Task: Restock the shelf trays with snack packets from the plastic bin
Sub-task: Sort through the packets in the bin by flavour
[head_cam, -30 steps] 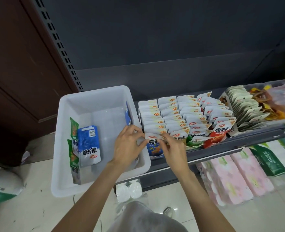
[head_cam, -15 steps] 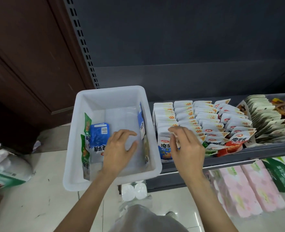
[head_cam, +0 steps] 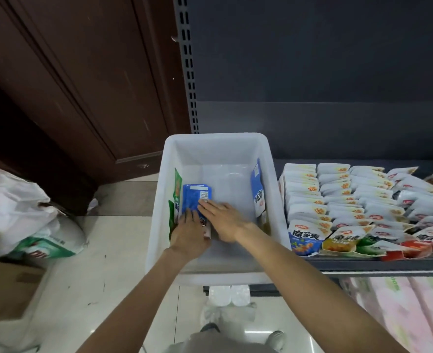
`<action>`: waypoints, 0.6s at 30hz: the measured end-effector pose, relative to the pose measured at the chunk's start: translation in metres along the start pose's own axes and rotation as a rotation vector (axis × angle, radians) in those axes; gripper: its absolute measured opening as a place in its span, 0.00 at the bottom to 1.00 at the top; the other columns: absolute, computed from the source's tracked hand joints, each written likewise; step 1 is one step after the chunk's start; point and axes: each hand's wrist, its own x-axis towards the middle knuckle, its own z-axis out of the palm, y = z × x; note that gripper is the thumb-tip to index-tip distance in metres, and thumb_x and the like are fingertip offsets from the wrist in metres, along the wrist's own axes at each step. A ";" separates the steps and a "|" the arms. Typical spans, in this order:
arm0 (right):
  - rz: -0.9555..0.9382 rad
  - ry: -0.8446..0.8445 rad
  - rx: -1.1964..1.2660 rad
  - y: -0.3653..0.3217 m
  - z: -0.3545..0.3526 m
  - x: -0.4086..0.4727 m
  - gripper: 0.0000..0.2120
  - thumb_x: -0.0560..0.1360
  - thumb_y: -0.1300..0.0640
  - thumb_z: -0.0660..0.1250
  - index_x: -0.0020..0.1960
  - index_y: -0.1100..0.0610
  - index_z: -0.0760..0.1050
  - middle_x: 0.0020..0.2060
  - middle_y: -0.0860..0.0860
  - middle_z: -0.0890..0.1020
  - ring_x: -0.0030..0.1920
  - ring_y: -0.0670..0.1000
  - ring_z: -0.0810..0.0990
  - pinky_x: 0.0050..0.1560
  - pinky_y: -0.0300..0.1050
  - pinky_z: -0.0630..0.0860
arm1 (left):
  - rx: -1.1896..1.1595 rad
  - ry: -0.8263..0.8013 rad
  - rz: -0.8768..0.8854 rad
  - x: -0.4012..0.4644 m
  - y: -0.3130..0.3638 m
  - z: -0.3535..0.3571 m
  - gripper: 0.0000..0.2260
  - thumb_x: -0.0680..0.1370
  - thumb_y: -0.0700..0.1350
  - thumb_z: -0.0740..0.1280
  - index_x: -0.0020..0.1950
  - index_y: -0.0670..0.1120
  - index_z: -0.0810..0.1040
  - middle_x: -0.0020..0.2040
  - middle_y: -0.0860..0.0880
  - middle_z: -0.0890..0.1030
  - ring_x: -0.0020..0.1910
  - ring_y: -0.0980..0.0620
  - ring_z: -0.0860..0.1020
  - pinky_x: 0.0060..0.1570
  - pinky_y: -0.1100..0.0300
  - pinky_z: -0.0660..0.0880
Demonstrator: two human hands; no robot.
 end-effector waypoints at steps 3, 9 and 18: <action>0.098 -0.052 -0.168 0.008 0.005 -0.010 0.34 0.79 0.52 0.59 0.78 0.58 0.44 0.78 0.52 0.45 0.75 0.54 0.52 0.73 0.54 0.54 | -0.126 -0.050 0.090 0.003 -0.004 0.001 0.33 0.78 0.52 0.60 0.77 0.42 0.49 0.78 0.47 0.50 0.76 0.49 0.49 0.73 0.56 0.48; 0.215 -0.079 -0.333 -0.006 0.002 -0.020 0.35 0.77 0.48 0.64 0.75 0.60 0.52 0.72 0.64 0.60 0.71 0.63 0.61 0.71 0.64 0.52 | -0.146 0.012 0.157 0.006 0.000 -0.003 0.34 0.77 0.52 0.64 0.77 0.44 0.52 0.76 0.46 0.57 0.75 0.49 0.55 0.72 0.58 0.52; 0.058 0.139 -0.213 -0.010 -0.002 -0.035 0.13 0.76 0.57 0.60 0.59 0.60 0.72 0.53 0.59 0.80 0.54 0.60 0.79 0.49 0.49 0.71 | -0.242 -0.021 0.126 0.003 0.000 -0.006 0.37 0.72 0.61 0.65 0.76 0.47 0.57 0.75 0.47 0.62 0.72 0.48 0.62 0.69 0.54 0.60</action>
